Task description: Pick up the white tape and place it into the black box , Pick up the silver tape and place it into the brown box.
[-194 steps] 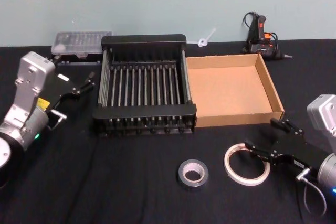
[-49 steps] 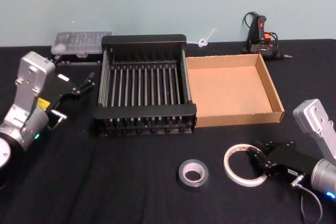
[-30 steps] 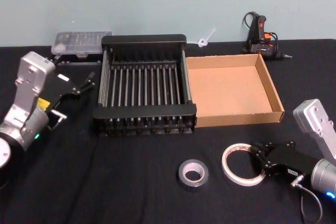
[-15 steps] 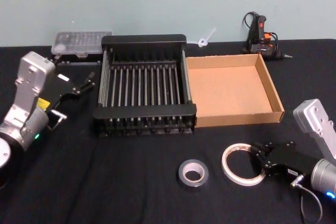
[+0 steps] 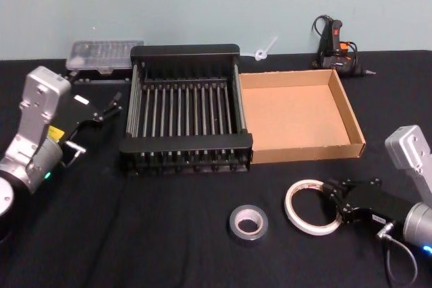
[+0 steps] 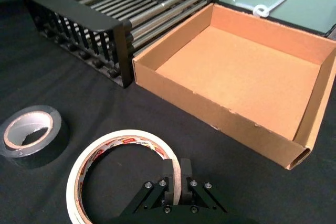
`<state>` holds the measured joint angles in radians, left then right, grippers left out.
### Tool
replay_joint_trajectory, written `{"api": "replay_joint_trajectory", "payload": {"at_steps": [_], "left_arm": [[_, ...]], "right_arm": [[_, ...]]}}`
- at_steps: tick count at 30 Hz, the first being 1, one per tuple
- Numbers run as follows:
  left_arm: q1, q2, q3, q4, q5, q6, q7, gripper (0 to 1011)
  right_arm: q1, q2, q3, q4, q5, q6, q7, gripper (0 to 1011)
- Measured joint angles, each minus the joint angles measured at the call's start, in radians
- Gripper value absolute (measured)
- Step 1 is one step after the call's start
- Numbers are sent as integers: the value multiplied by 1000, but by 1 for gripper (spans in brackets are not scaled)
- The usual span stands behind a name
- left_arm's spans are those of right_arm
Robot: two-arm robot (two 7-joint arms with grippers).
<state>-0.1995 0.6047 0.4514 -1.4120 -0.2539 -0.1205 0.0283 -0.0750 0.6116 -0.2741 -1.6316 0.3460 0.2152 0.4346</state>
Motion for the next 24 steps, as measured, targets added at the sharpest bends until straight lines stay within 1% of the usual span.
{"api": "replay_joint_trajectory", "payload": {"at_steps": [11, 17, 24], "left_arm": [[0, 0, 0, 0, 0, 0, 0, 1002], [0, 0, 0, 0, 0, 0, 0, 1001], [0, 0, 0, 0, 0, 0, 0, 1002]], "right_arm": [[3, 9, 12, -9, 24, -31, 8, 87], [17, 12, 16, -10, 33, -47, 13, 87], [45, 10, 16, -5, 34, -65, 12, 86]]}}
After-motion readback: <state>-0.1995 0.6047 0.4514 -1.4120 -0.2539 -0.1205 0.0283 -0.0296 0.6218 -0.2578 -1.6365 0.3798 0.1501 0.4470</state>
